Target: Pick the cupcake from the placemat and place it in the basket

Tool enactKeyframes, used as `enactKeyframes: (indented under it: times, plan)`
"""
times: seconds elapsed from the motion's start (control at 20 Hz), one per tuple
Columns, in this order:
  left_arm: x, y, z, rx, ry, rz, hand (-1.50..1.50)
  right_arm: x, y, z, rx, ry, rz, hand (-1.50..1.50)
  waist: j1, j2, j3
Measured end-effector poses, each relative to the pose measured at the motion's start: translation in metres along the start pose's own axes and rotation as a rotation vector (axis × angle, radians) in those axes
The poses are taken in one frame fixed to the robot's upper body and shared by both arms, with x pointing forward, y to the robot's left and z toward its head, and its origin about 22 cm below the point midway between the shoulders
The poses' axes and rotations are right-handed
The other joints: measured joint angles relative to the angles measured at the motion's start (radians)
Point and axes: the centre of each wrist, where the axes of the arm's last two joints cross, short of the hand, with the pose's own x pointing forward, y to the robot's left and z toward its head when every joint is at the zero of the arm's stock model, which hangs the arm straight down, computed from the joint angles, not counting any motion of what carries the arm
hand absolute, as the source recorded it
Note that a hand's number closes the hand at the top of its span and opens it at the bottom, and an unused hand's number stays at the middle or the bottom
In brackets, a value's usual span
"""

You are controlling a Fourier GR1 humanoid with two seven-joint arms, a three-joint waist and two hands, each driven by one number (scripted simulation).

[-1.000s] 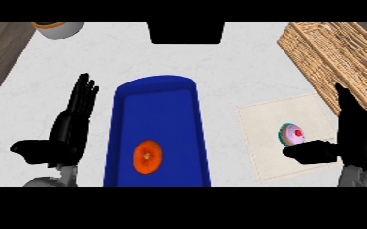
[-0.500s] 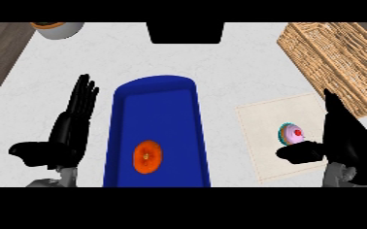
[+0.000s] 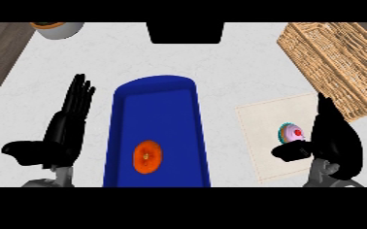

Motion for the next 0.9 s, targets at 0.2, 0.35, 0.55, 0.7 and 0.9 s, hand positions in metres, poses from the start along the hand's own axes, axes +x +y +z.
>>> enactKeyframes:
  times: [0.2,0.35,0.55,0.7,0.9]
  plan:
    - [-0.006,-0.003,-0.002,0.008,-0.006,0.000,0.00,-0.001,0.006,-0.007,0.004,0.029,-0.007,-1.50,-0.001,0.000,0.000]
    - [-0.009,-0.001,-0.002,0.004,0.000,-0.001,0.00,-0.008,0.017,-0.012,0.014,0.048,0.000,-1.50,-0.001,0.000,0.000]
    - [-0.006,0.000,-0.001,0.002,-0.001,0.002,0.00,-0.005,0.024,-0.019,0.027,0.064,-0.001,-1.50,0.000,0.000,0.000]
    - [-0.005,-0.007,0.002,0.006,-0.004,0.000,0.00,-0.004,0.030,-0.021,0.045,0.076,0.001,-1.50,0.000,0.000,0.000]
    - [0.001,-0.009,-0.001,0.003,-0.007,0.001,0.00,-0.010,0.033,-0.029,0.061,0.094,-0.002,-1.50,-0.001,0.000,0.000]
